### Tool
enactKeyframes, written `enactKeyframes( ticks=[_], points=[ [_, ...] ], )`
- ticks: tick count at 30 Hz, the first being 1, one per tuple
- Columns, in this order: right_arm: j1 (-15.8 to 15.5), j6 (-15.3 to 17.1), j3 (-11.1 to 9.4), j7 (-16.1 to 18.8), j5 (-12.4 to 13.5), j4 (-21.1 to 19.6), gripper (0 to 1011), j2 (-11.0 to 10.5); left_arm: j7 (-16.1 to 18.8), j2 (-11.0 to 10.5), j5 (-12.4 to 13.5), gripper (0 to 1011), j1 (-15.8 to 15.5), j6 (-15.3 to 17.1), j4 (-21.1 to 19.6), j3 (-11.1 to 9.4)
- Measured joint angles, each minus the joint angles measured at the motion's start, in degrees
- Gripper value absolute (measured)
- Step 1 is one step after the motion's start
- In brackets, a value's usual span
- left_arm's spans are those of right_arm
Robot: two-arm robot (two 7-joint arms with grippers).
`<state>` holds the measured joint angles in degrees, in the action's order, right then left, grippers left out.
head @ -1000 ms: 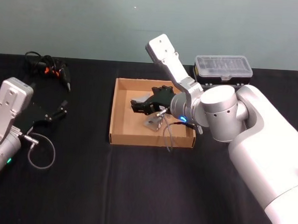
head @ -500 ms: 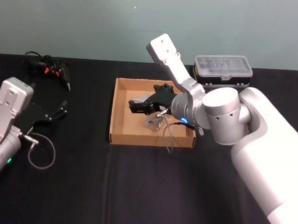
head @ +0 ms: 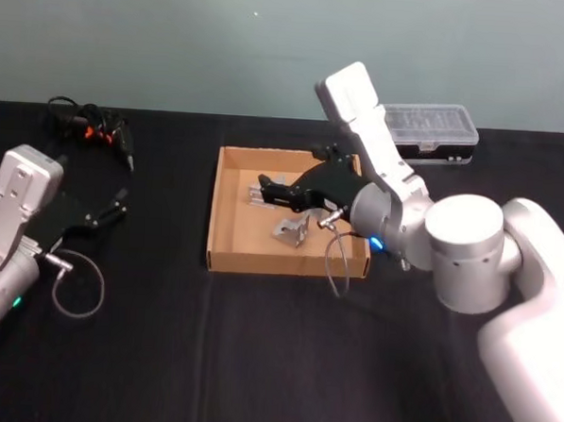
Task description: Use one hand to pick up the angle iron from the table and place it into the box.
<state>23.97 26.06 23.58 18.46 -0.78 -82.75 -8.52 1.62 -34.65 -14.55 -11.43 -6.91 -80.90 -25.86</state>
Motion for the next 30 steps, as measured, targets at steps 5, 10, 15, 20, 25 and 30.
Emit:
enactKeyframes(
  ticks=[5,10,15,20,25,30],
  points=[
    [-3.5,-2.3,-1.0,-1.1,0.0,-3.9,1003,-1.1,0.0,0.0,0.0,1011,0.0,0.0,0.0,0.0],
    [-7.9,-7.2,-2.1,-4.0,-1.2,-7.2,1003,-1.5,0.0,0.0,0.0,1011,0.0,0.0,0.0,0.0],
    [-11.1,-11.5,-2.9,-6.9,-3.0,-8.3,1003,-1.3,0.0,0.0,0.0,1011,0.0,0.0,0.0,0.0],
    [-13.4,-14.6,-3.6,-9.3,-4.6,-8.0,1003,-0.6,0.0,0.0,0.0,1011,0.0,0.0,0.0,0.0],
    [-15.0,-17.6,-3.8,-12.2,-6.9,-7.4,1003,0.3,0.0,0.0,0.0,1011,0.0,0.0,0.0,0.0],
    [-15.8,-19.6,-4.7,-13.7,-8.0,-6.8,1003,1.1,0.0,0.0,0.0,1011,0.0,0.0,0.0,0.0]
  ],
)
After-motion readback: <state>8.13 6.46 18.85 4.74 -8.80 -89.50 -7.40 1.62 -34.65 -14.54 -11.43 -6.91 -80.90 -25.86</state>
